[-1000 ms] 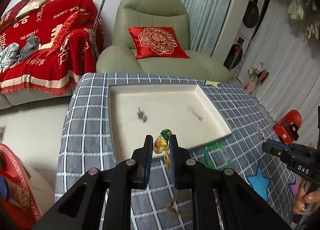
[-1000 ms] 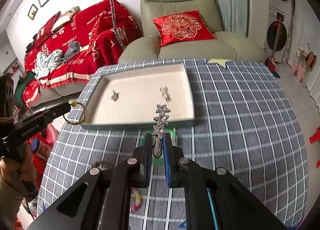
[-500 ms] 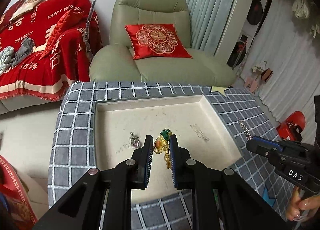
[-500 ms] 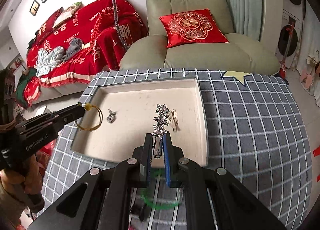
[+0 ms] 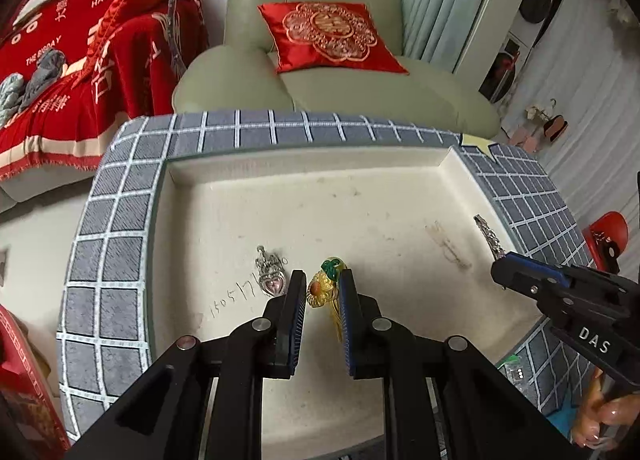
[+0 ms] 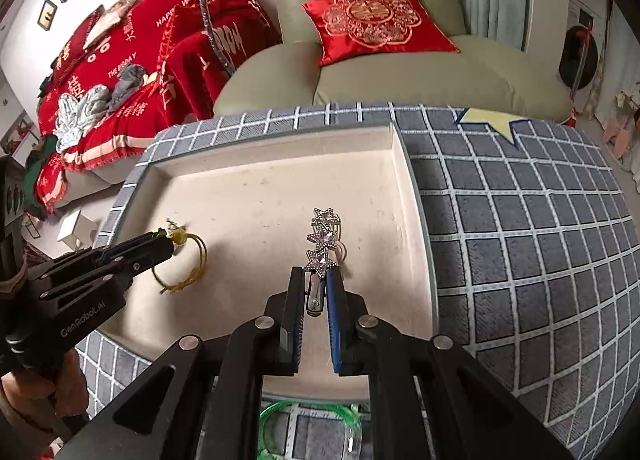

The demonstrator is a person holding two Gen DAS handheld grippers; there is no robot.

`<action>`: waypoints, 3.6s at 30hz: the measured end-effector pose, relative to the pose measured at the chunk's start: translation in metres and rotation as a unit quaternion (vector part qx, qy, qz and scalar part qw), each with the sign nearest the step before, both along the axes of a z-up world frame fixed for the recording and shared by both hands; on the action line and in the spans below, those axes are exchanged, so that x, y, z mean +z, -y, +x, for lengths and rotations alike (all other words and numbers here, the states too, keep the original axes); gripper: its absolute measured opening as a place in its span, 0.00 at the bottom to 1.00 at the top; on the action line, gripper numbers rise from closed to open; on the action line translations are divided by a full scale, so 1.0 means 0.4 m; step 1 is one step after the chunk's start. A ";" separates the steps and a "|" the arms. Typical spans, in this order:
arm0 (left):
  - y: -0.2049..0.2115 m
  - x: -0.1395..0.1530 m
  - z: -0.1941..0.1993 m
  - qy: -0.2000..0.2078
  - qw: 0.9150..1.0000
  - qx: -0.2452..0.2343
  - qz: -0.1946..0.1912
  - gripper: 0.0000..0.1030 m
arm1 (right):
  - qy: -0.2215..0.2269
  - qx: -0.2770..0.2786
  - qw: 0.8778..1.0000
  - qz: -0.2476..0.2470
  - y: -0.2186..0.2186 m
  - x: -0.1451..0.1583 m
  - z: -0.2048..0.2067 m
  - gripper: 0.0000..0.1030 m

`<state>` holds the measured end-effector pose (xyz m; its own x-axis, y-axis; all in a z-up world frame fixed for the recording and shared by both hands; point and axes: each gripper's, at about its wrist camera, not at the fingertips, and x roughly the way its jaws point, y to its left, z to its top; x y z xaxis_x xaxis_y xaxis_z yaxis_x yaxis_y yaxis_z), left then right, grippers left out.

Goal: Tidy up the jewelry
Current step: 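Lower both held items into the white tray and open both tools, then move both tools back toward the braided rope bracelet and black claw, then grasp braided rope bracelet with left tool while right tool grasps black hair claw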

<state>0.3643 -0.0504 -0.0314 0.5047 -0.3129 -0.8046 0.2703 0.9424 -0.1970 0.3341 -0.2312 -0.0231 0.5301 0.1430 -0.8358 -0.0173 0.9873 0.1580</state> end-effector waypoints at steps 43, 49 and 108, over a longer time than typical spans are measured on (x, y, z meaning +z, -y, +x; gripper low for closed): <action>0.029 -0.044 -0.021 0.014 0.995 0.013 0.099 0.32 | 0.020 -0.023 0.998 0.062 0.020 0.028 -0.077 0.59; 0.016 -0.024 -0.038 0.047 0.994 0.029 0.089 1.00 | 0.024 -0.036 0.996 0.072 0.035 0.039 -0.107 0.59; -0.063 -0.089 -0.408 -0.001 0.995 -0.018 0.098 1.00 | -0.067 -0.034 0.993 0.087 -0.067 -0.070 -0.357 0.72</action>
